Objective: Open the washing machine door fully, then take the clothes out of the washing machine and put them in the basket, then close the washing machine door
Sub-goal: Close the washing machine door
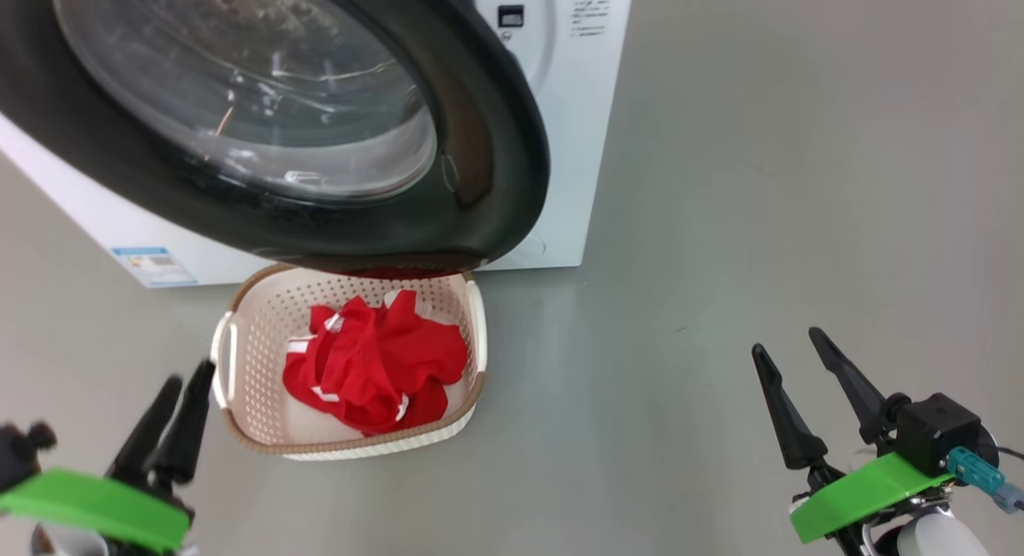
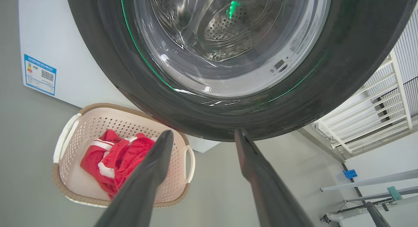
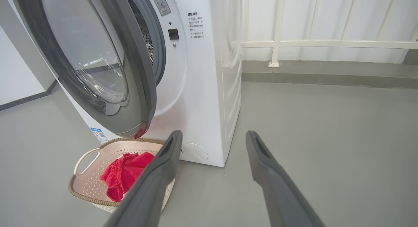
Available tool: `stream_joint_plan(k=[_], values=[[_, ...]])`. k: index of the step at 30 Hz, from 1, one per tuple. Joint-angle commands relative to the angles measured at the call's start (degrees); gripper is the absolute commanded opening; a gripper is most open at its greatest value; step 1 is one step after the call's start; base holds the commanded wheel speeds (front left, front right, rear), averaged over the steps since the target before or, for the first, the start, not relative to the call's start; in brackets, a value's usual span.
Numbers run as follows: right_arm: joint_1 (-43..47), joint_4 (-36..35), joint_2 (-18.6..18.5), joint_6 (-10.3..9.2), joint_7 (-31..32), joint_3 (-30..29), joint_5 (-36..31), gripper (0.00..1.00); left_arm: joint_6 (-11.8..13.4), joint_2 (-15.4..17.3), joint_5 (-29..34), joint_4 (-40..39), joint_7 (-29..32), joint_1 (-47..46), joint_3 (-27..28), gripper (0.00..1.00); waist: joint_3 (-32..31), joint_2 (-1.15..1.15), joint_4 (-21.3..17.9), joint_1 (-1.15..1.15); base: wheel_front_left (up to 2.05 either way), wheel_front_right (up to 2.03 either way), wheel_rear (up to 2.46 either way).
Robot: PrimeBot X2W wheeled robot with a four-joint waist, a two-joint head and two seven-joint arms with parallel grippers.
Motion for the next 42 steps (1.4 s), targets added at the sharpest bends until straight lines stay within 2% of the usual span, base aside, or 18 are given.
stream_joint_plan(k=[1, 4, 8, 15, 21, 27, 37, 42], values=[[0.8, -1.3, -0.4, 0.09, -0.3, 0.8, 0.0, 1.00, -0.2, 3.0, 1.8, 0.2, -1.9, -0.3, 1.4, 1.00, -0.9, 0.00, -1.0, 0.00, 0.00, 0.00, 0.00], [1.5, -1.4, -0.4, 0.09, -0.3, 0.5, 0.1, 1.00, -0.2, 2.5, 4.5, 2.7, -4.5, 0.9, -0.1, 1.00, -1.2, 0.00, -1.7, 0.00, 0.00, 0.00, 0.00], [2.2, -1.5, -0.4, 0.09, -0.3, 0.1, 0.2, 1.00, -0.2, 0.8, 8.5, 6.8, -5.7, 2.0, 1.6, 1.00, -1.5, 0.00, -2.2, 0.00, 0.00, 0.00, 0.00], [2.8, -1.8, -0.1, 0.09, -0.3, -0.8, 0.2, 1.00, -0.2, -6.7, 24.8, 9.8, -5.8, 5.4, 13.4, 1.00, -1.6, 0.00, -2.2, 0.00, 0.00, 0.00, 0.00], [3.3, -1.8, 0.1, 0.09, -0.3, -1.2, 0.2, 1.00, -0.2, -13.2, 38.6, 7.5, -5.8, 8.8, 23.0, 1.00, -1.9, 0.00, -2.0, 0.00, 0.00, 0.00, 0.00], [3.4, -1.8, 0.2, 0.09, -0.3, -1.5, 0.2, 1.00, -0.2, -18.4, 50.3, 5.0, -5.8, 10.8, 29.1, 1.00, -1.7, 0.00, -1.8, 0.00, 0.00, 0.00, 0.00], [3.3, -1.3, 0.5, 0.09, -0.3, -1.5, 0.1, 1.00, -0.2, -24.6, 62.5, 2.2, -5.8, 12.9, 34.4, 1.00, -1.8, 0.00, -1.7, 0.00, 0.00, 0.00, 0.00], [3.2, -1.3, 0.8, 0.09, -0.3, -1.4, 0.1, 1.00, -0.2, -26.4, 66.3, 2.2, -5.8, 13.7, 35.9, 1.00, -1.8, 0.00, -1.5, 0.00, 0.00, 0.00, 0.00]])
